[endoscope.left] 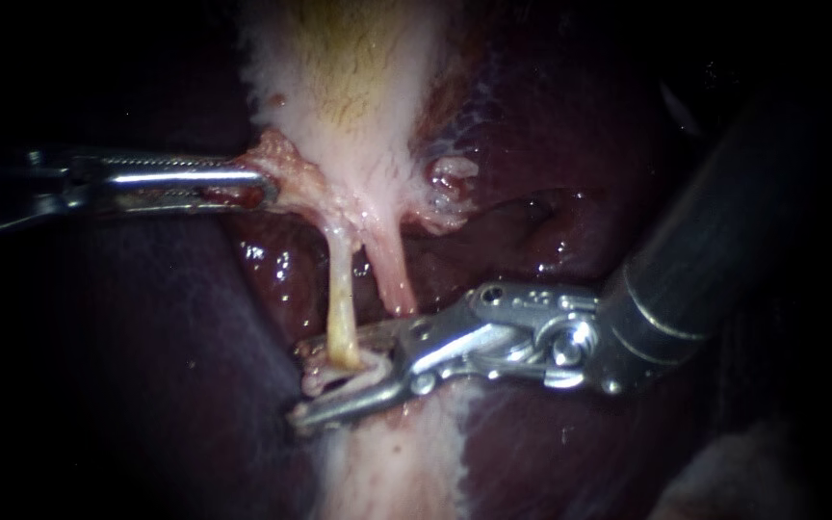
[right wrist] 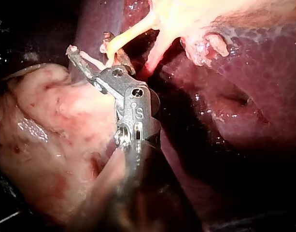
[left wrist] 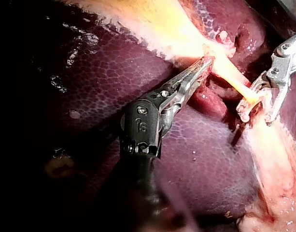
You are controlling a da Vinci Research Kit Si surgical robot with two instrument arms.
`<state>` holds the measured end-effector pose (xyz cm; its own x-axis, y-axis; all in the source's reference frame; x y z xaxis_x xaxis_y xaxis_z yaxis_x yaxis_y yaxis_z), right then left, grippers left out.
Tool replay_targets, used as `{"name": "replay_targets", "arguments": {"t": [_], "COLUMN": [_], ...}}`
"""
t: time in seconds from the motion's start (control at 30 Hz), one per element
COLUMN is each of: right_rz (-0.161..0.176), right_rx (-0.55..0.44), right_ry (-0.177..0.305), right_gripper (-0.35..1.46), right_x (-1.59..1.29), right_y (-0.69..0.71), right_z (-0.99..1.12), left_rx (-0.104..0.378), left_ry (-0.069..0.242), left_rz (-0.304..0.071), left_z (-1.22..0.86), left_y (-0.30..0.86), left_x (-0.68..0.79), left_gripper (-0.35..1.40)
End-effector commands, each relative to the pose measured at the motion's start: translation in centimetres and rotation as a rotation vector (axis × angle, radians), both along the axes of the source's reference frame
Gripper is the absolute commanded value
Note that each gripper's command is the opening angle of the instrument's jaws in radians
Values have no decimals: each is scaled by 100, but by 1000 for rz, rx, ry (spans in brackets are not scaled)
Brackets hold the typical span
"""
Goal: Clipping second clip left tube
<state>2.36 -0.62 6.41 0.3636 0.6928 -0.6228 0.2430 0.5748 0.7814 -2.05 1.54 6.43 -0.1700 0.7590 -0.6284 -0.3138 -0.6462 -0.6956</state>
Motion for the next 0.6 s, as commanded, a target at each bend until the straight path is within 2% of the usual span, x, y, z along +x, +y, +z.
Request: {"name": "replay_targets", "arguments": {"t": [0.03, 0.27, 0.43, 0.6], "right_rz": [-9, -63, -51, -52], "right_rx": [1, 8, 2, 2], "right_ry": [9, 38, 33, 33], "right_gripper": [48, 45, 41, 25], "right_x": [1, 3, 1, -5], "right_y": [-2, -7, -4, 1], "right_z": [-4, -13, -9, -2], "left_rx": [0, 0, 0, 0], "left_ry": [0, 0, 0, 0], "left_rz": [0, 1, 1, 1], "left_z": [0, 0, 1, 1], "left_y": [0, 0, 0, 0], "left_x": [0, 0, 0, 0], "left_gripper": [-35, -35, -35, -35]}}
